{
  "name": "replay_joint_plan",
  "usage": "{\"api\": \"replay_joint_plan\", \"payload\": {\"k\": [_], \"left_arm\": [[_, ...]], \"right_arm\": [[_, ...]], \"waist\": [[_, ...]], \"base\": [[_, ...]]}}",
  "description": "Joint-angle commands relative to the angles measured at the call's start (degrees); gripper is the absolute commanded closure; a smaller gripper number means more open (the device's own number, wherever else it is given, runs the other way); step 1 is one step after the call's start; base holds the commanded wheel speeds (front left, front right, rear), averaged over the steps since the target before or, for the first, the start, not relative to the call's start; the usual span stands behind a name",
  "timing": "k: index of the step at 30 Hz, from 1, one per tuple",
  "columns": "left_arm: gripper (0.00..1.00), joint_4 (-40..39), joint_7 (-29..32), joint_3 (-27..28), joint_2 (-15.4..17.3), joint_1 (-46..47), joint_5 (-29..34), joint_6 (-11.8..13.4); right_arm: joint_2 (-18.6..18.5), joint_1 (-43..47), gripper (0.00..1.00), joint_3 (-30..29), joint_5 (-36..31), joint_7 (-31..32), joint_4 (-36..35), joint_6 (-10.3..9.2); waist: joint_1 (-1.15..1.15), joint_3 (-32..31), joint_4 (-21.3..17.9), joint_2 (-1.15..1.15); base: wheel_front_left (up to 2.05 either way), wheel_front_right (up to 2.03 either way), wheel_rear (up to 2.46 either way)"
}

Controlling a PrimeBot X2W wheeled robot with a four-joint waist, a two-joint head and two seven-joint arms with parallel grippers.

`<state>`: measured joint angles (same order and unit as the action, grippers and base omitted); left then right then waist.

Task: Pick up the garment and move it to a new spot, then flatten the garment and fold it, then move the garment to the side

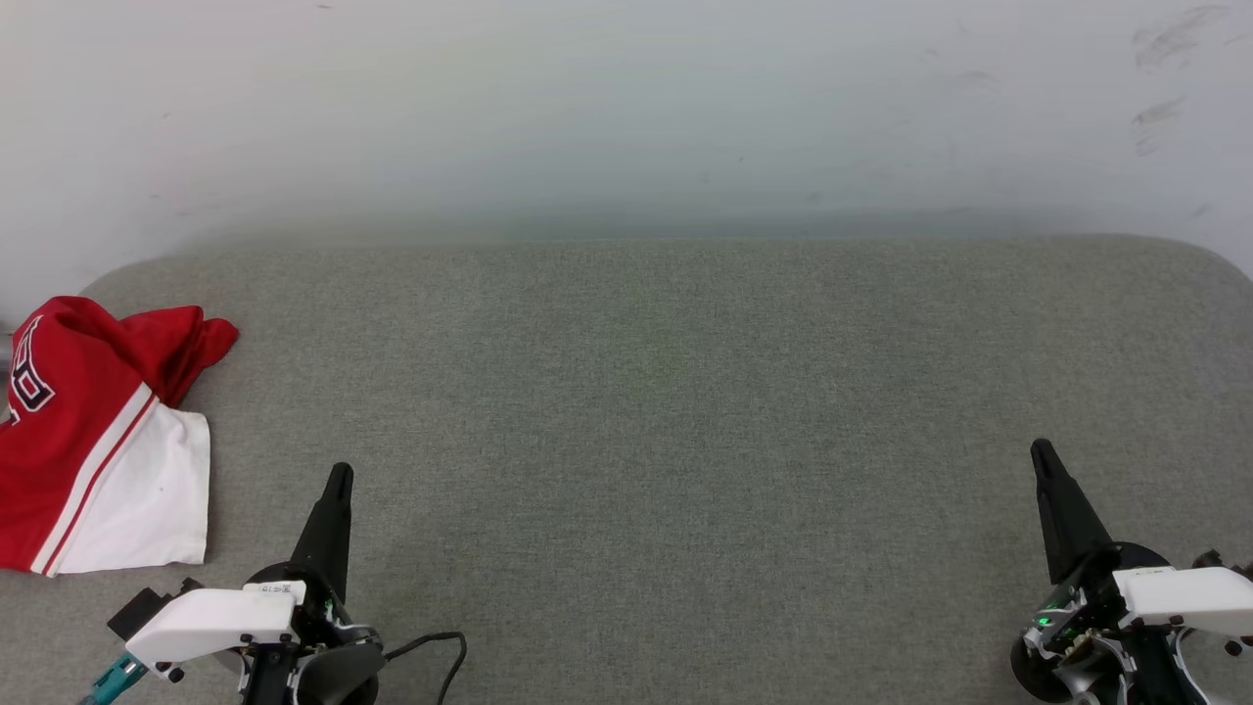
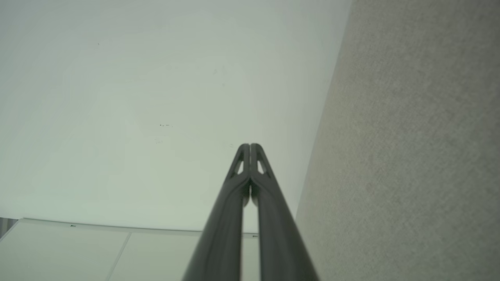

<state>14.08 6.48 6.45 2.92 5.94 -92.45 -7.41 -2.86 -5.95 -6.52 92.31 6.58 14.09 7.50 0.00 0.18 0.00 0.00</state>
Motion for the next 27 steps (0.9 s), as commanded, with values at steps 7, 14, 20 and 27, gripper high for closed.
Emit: {"api": "replay_joint_plan", "payload": {"k": [7,14,20,27], "left_arm": [[1.00,0.2,-0.1,-0.1,0.0,-0.1,0.0,0.0],[0.00,1.2,-1.3,-0.8,-0.3,-2.1,0.3,0.0],[0.00,0.7,-3.0,-0.8,-0.3,-2.7,2.5,0.0],[0.00,0.2,-4.9,-0.4,-0.2,-3.2,6.0,0.0]], "right_arm": [[0.0,0.1,1.00,0.0,-0.1,0.0,0.2,0.00],[0.1,2.1,0.00,0.8,-0.9,-1.2,1.4,-0.01],[0.0,2.5,0.00,1.0,-3.4,-2.9,0.8,-0.01],[0.0,2.6,0.00,0.6,-10.6,-4.8,0.2,-0.01]], "waist": [[0.00,0.0,0.0,0.00],[0.00,0.0,0.0,0.00],[0.00,0.1,-0.1,0.00],[0.00,0.1,-0.2,0.00]], "base": [[0.00,0.00,0.00],[0.00,0.00,0.00],[0.00,0.00,0.00],[0.00,0.00,0.00]]}}
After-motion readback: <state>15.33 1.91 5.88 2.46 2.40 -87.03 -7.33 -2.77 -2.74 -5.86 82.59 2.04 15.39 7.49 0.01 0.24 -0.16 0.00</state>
